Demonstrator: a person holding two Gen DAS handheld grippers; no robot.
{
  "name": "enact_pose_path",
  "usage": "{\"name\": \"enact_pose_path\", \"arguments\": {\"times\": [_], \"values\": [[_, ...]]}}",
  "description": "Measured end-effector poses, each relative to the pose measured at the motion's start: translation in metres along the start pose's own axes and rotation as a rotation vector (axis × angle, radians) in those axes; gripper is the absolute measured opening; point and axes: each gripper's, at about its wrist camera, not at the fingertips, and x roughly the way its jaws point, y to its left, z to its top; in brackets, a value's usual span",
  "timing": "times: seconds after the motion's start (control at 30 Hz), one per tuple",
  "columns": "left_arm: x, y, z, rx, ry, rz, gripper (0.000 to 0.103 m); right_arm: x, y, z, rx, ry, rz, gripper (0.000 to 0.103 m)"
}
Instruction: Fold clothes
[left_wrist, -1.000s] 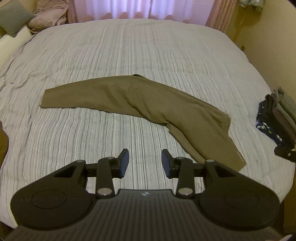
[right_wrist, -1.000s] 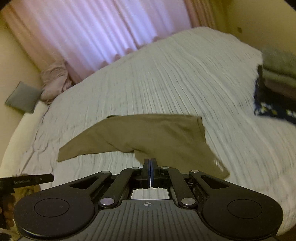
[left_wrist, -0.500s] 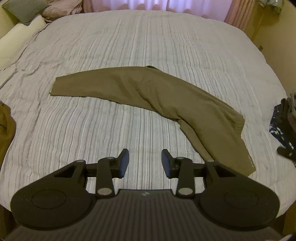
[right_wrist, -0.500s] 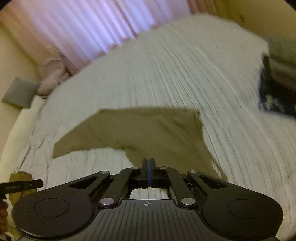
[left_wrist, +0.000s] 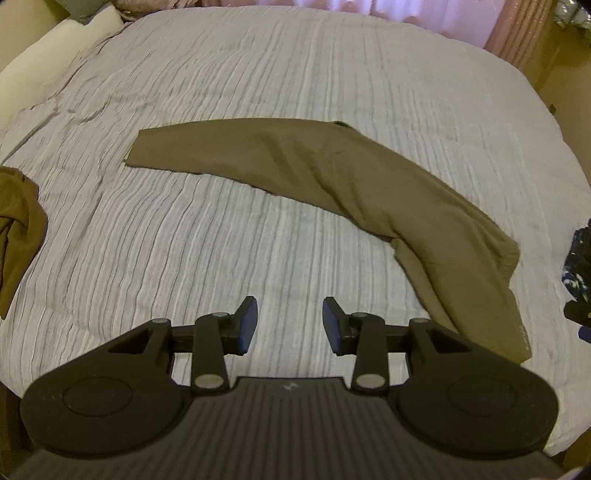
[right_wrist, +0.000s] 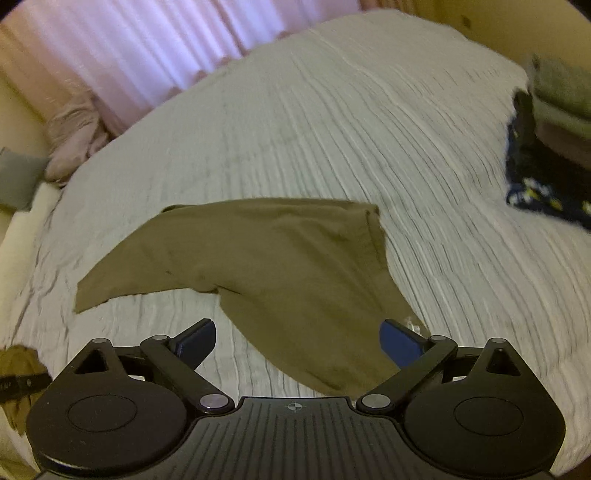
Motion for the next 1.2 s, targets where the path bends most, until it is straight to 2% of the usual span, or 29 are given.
{"name": "enact_pose_path", "arguments": {"times": [0.1, 0.23, 0.43, 0.6, 0.67, 0.87, 1.0, 1.07, 1.13, 1.17, 1.2], "values": [[0.017, 0.015, 0.001, -0.024, 0.015, -0.003, 0.035, 0.013, -0.013, 0.0, 0.057, 0.019, -0.013, 0.098], [0.049, 0.035, 0.005, -0.039, 0.027, -0.007, 0.038, 0.038, -0.024, -0.002, 0.085, 0.034, -0.069, 0.082], [0.12, 0.06, 0.028, -0.034, 0.026, -0.018, 0.038, 0.074, -0.041, -0.011, 0.139, 0.02, -0.152, 0.081], [0.177, 0.086, 0.057, -0.109, -0.007, -0.051, 0.038, 0.1, -0.057, -0.022, 0.21, -0.005, -0.21, 0.081], [0.197, 0.097, 0.072, -0.141, -0.032, -0.054, 0.039, 0.107, -0.063, -0.02, 0.222, -0.03, -0.208, 0.081], [0.256, 0.137, 0.122, -0.258, -0.104, -0.042, 0.044, 0.138, -0.074, 0.017, 0.244, -0.138, -0.153, 0.081], [0.295, 0.167, 0.145, -0.403, -0.125, -0.053, 0.046, 0.178, -0.07, 0.052, 0.213, -0.198, -0.112, 0.081], [0.311, 0.177, 0.153, -0.484, -0.139, -0.087, 0.046, 0.202, -0.07, 0.067, 0.205, -0.196, -0.103, 0.081], [0.321, 0.183, 0.16, -0.532, -0.154, -0.122, 0.033, 0.218, -0.07, 0.075, 0.202, -0.168, -0.124, 0.079], [0.322, 0.184, 0.166, -0.532, -0.159, -0.135, 0.028, 0.224, -0.07, 0.078, 0.198, -0.154, -0.136, 0.043], [0.323, 0.184, 0.171, -0.533, -0.163, -0.147, 0.01, 0.23, -0.069, 0.081, 0.194, -0.14, -0.149, 0.028]]}}
